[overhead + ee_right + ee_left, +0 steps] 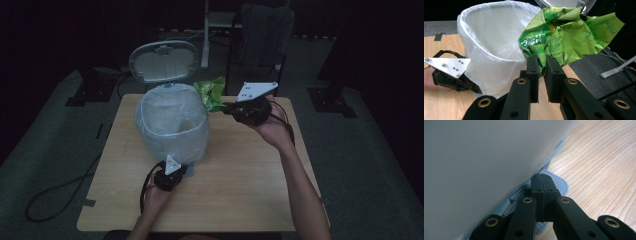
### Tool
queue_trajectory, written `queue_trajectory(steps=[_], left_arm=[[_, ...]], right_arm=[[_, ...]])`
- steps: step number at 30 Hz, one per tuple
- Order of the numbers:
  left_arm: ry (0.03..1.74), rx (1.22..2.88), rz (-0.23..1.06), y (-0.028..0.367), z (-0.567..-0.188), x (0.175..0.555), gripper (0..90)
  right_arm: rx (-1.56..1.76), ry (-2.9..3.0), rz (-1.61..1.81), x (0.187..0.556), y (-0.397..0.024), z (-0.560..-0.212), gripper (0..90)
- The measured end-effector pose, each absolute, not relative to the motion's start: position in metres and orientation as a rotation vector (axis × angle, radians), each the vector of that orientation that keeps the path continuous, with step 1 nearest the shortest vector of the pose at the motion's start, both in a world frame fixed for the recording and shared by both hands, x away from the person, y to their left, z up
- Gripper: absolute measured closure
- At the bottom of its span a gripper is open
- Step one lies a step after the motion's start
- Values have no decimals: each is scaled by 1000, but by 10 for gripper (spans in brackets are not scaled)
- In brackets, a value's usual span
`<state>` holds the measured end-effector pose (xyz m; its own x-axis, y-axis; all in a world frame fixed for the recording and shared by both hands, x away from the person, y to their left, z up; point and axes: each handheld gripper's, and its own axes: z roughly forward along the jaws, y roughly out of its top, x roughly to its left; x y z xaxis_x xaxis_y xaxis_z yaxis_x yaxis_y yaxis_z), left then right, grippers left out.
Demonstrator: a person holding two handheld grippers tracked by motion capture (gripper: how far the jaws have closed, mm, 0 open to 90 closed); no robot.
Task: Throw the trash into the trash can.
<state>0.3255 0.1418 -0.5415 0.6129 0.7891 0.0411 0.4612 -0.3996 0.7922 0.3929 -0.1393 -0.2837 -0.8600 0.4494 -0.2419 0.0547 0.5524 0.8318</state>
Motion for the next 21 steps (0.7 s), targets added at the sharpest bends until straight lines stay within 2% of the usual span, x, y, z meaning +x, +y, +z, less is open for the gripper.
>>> queue_trajectory(steps=[21], left_arm=[[979,2059,535,142,-541,326,900]], right_arm=[[367,2372,1270,395,-117,-276,818]])
